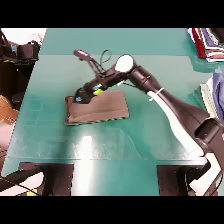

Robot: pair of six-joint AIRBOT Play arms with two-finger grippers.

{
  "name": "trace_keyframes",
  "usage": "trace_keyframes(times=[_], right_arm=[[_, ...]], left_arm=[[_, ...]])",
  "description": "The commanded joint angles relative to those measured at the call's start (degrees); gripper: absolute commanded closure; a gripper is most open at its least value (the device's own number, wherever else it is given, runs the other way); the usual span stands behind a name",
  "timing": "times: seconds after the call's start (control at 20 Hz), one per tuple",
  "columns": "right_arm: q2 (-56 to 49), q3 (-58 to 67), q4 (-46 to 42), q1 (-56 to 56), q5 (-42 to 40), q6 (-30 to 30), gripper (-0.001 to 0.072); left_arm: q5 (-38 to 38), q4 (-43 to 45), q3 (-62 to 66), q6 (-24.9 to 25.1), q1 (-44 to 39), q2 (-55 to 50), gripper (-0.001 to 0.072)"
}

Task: Fold the shirts.

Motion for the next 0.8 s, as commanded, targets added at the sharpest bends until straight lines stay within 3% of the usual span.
trace_keyframes(times=[0.0, 0.3, 0.4, 0.75], right_arm=[[5.81, -10.12, -9.53, -7.69, 3.21, 4.20, 0.0284], [14.27, -31.32, -10.40, -26.38, 0.68, 8.04, 0.0282], [13.57, -35.43, -8.61, -30.27, 0.39, 8.02, 0.0174], [4.61, -38.23, 5.53, -26.47, -3.85, 7.02, 0.0180]], left_arm=[[-1.18, -0.74, 0.00, 0.04, 0.52, 0.42, 0.0679], [0.09, -2.89, 0.00, 0.02, 0.52, 0.39, 0.0679], [0.94, -3.37, 0.00, 0.02, 0.52, 0.39, 0.0679], [1.05, -3.98, 0.00, 0.04, 0.52, 0.39, 0.0679]])
